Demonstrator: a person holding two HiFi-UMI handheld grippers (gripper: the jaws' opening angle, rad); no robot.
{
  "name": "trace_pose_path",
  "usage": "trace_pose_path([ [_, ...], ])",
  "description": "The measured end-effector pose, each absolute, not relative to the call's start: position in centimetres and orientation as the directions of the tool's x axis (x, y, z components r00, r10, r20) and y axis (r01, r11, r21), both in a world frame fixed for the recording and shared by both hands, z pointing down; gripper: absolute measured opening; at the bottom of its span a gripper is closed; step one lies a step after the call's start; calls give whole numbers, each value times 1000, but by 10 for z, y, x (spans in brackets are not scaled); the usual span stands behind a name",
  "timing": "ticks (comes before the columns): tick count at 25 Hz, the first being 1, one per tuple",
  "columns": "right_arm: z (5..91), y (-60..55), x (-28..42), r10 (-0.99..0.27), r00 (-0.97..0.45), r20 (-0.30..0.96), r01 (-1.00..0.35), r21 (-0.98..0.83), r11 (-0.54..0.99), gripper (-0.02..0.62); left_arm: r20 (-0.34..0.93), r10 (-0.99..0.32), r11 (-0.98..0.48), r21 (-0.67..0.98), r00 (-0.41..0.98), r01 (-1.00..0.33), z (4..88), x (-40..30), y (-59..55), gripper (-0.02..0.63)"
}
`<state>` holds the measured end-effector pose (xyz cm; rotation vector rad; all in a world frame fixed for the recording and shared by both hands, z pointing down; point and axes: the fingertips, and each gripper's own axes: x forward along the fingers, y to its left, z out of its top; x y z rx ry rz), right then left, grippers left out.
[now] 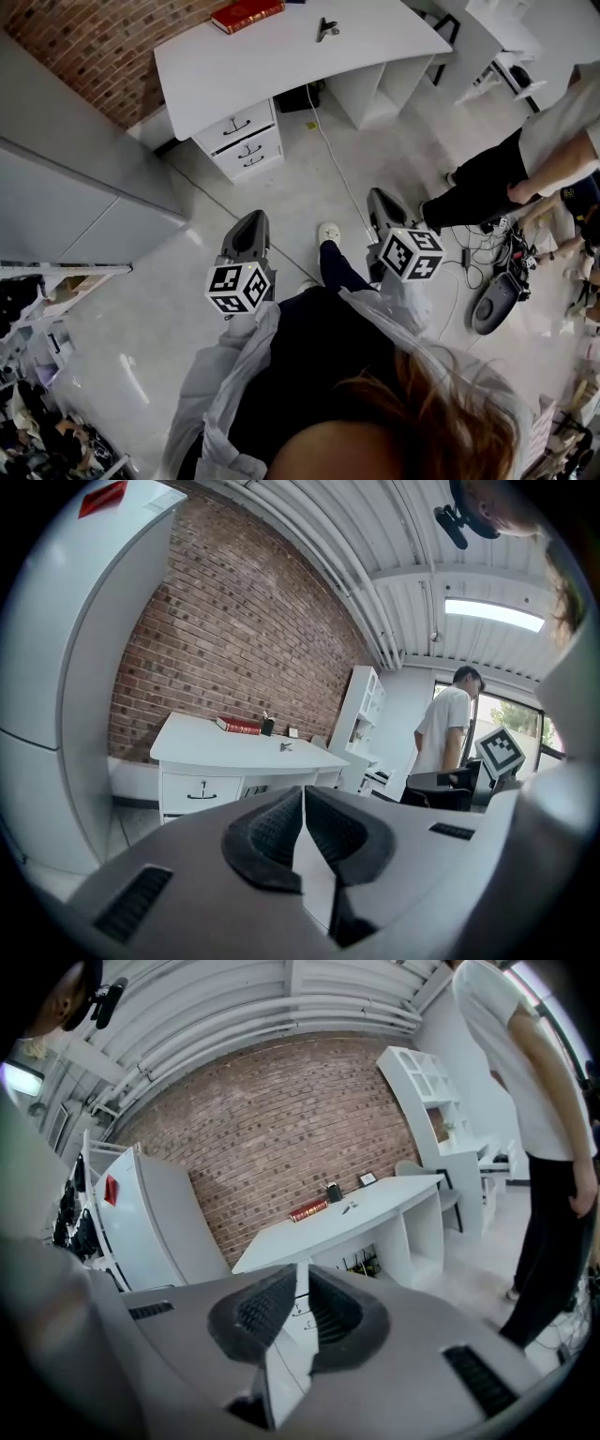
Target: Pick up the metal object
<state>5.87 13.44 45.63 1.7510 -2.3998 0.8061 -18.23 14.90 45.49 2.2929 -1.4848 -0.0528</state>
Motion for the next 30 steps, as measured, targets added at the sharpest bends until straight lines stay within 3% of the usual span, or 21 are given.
trace_pose_path([
  [4,457,91,66,-859,-375,350,-889,-398,226,267,184,-889,-338,352,418,-873,453,-174,112,23],
  [6,454,68,73,-859,-373,351,-890,-397,224,334,181,-892,-335,349,413,-875,449,-168,93,23],
  [10,452,22,84,-856,-383,347,-886,-401,234,365,177,-902,-318,343,394,-884,444,-160,52,23],
  [30,458,-116,127,-817,-472,331,-846,-432,313,364,170,-930,-259,322,325,-911,444,-112,-73,23],
])
